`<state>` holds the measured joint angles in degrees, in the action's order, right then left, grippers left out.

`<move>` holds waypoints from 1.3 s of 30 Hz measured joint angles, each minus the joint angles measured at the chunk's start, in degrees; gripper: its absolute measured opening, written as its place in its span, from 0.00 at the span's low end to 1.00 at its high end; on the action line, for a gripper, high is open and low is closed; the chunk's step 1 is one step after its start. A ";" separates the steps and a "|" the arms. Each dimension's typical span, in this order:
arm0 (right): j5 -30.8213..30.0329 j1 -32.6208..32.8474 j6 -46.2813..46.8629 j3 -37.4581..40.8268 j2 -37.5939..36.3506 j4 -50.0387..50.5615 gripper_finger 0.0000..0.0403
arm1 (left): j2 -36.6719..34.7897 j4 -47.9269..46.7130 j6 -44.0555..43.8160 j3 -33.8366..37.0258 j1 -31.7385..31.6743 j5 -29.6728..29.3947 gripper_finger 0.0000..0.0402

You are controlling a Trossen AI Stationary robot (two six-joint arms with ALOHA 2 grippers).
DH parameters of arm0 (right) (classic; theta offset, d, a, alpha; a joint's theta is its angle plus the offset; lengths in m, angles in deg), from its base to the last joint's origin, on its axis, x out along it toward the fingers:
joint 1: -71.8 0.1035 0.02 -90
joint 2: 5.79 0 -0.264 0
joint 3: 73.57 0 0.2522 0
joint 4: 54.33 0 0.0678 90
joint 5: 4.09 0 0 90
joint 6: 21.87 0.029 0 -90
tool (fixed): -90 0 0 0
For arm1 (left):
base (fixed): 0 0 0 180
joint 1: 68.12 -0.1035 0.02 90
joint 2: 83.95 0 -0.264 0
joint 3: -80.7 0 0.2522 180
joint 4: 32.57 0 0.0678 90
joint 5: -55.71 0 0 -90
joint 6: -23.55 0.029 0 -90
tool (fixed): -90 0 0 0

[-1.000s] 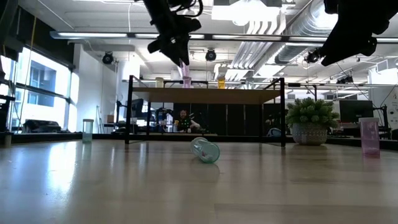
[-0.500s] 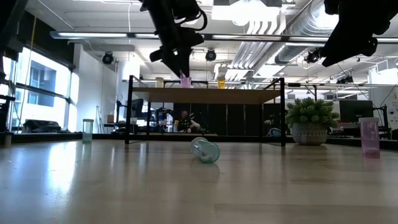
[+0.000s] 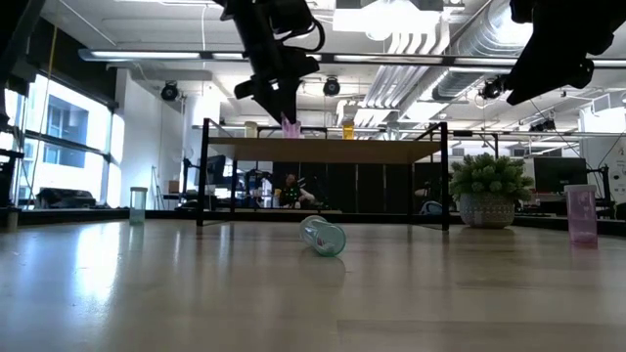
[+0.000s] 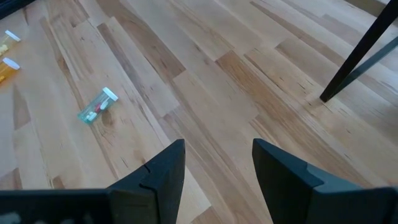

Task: Pick and place medicine bottles onto shelf by color
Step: Put the left pink pill bottle on the shelf aligned with the other pink pill bottle

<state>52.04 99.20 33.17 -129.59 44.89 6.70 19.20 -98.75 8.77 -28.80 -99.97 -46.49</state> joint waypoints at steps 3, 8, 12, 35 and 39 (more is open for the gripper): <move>0.01 0.01 0.00 0.00 0.00 0.13 0.44 | 0.00 0.02 0.00 0.00 0.21 0.01 0.28; 0.02 0.00 0.00 0.00 0.00 0.15 0.44 | 0.00 0.02 -0.01 0.00 0.23 0.01 0.28; 0.00 0.01 0.00 0.00 0.00 0.13 0.44 | 0.00 0.04 -0.01 0.00 0.23 -0.33 0.28; 0.02 0.01 -0.01 0.00 0.00 0.14 0.44 | -0.02 2.30 0.00 0.00 0.37 -0.42 0.35; 0.02 0.01 -0.01 0.00 0.00 0.13 0.44 | -0.02 1.60 0.00 0.00 0.39 -0.42 0.34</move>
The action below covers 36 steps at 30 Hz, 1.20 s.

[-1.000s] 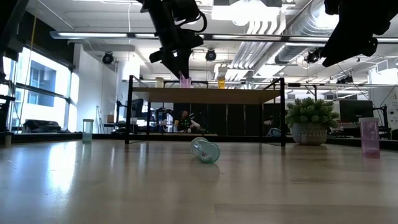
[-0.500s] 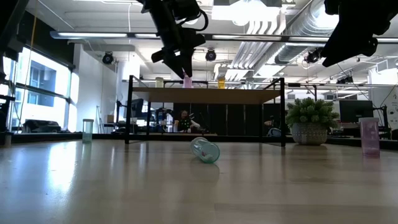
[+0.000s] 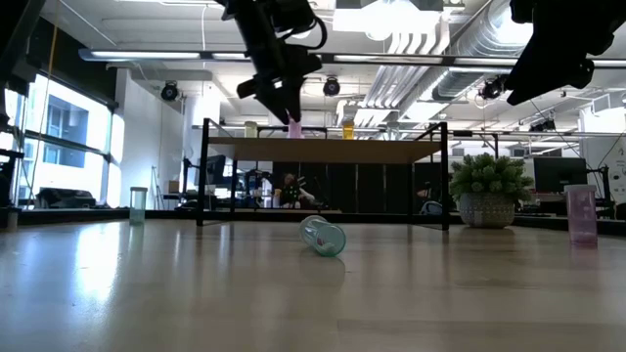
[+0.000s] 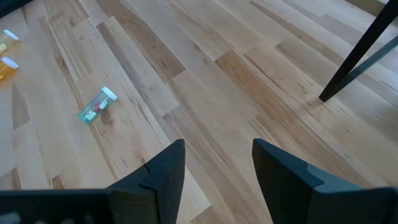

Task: Pick and place medicine bottles onto shelf by color
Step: Put the left pink pill bottle on the shelf aligned with the other pink pill bottle, then put the right orange pill bottle on the shelf aligned with the other orange pill bottle

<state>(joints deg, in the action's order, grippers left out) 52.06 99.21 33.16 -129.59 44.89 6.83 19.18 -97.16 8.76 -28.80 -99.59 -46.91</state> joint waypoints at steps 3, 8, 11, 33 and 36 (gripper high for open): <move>0.00 -0.01 -0.01 0.00 0.00 0.01 0.44 | 0.00 -0.81 -0.08 0.00 0.00 -0.83 0.34; 0.00 -0.01 -0.01 0.00 0.00 0.00 0.44 | -0.02 -1.38 -0.19 0.00 0.00 -1.72 0.34; -0.01 -0.01 -0.01 0.00 0.00 0.02 0.44 | -0.02 -1.70 -0.19 0.00 0.00 -1.20 0.34; 0.00 0.00 0.00 0.00 0.00 0.00 0.44 | -0.22 -5.53 1.87 -3.15 0.94 -0.37 0.34; 0.00 -0.01 0.00 0.00 0.00 0.00 0.44 | -0.74 -6.03 1.87 -3.15 0.92 -0.66 0.34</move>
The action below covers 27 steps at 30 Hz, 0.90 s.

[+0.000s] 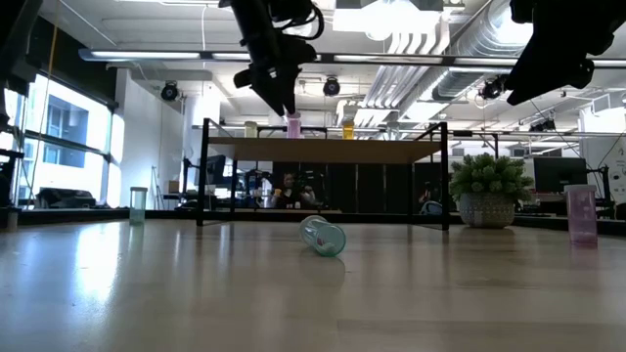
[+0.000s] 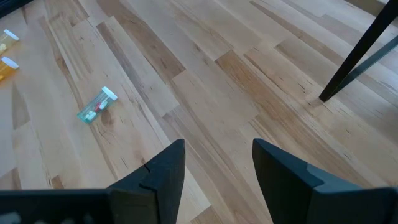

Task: Pick and place medicine bottles onto shelf by color
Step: Put the right orange pill bottle on the shelf aligned with the other orange pill bottle

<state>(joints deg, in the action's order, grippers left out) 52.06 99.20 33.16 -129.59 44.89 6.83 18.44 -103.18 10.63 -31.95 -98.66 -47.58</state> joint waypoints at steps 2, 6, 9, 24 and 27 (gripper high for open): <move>0.00 0.02 -0.01 0.00 0.00 0.00 0.44 | -0.44 0.06 -0.03 -0.04 -0.01 -0.83 0.34; 0.00 0.01 -0.01 0.00 0.00 0.00 0.44 | -1.18 -0.45 -0.35 -0.04 -0.18 -1.24 0.34; 0.00 0.00 0.01 0.00 -0.02 0.00 0.44 | -2.00 -0.50 -0.36 0.00 -0.12 -1.17 0.34; 0.00 0.00 -0.01 0.00 -0.02 0.00 0.44 | -0.32 9.42 -2.60 -0.02 9.00 -9.66 0.34; -0.01 0.00 -0.01 0.00 -0.02 0.00 0.44 | 1.78 10.41 -4.81 0.00 11.20 -16.90 0.34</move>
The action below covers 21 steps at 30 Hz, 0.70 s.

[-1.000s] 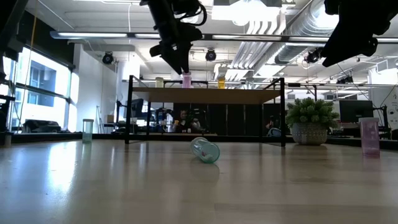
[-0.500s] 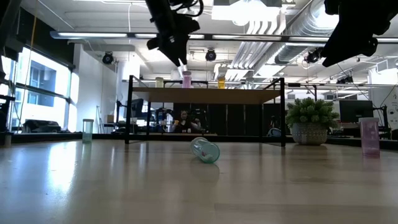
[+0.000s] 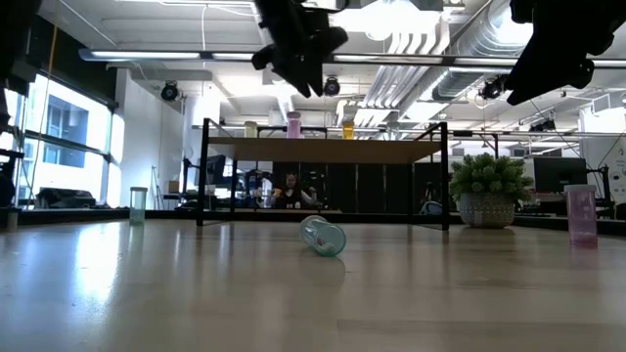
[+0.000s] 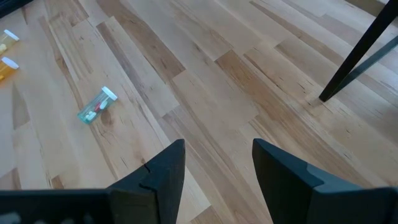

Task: Pick and place medicine bottles onto shelf by color
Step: Put the right orange pill bottle on the shelf aligned with the other orange pill bottle

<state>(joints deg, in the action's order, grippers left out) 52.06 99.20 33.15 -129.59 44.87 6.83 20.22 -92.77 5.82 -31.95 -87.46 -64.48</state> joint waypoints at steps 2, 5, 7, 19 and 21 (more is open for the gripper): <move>-0.02 0.00 0.00 0.00 0.00 -0.02 0.44 | 1.80 1.81 -1.77 0.00 1.34 -4.85 0.34; 0.01 0.00 0.00 0.00 0.00 -0.02 0.44 | 4.76 6.04 -2.59 0.02 3.27 -11.75 0.34; 0.01 0.00 0.01 0.00 0.00 -0.01 0.44 | 6.66 8.22 -2.66 0.00 3.96 -15.08 0.34; 0.01 0.00 0.61 0.00 0.00 -0.78 0.44 | 12.46 8.95 -4.20 0.02 4.37 -26.59 0.34; -0.01 -0.02 0.61 0.00 0.00 -1.30 0.44 | 12.44 7.87 -4.62 0.02 4.40 -27.33 0.34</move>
<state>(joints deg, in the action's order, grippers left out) 52.04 99.18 33.76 -129.59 44.87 5.53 32.66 -84.90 1.19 -31.93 -83.06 -91.81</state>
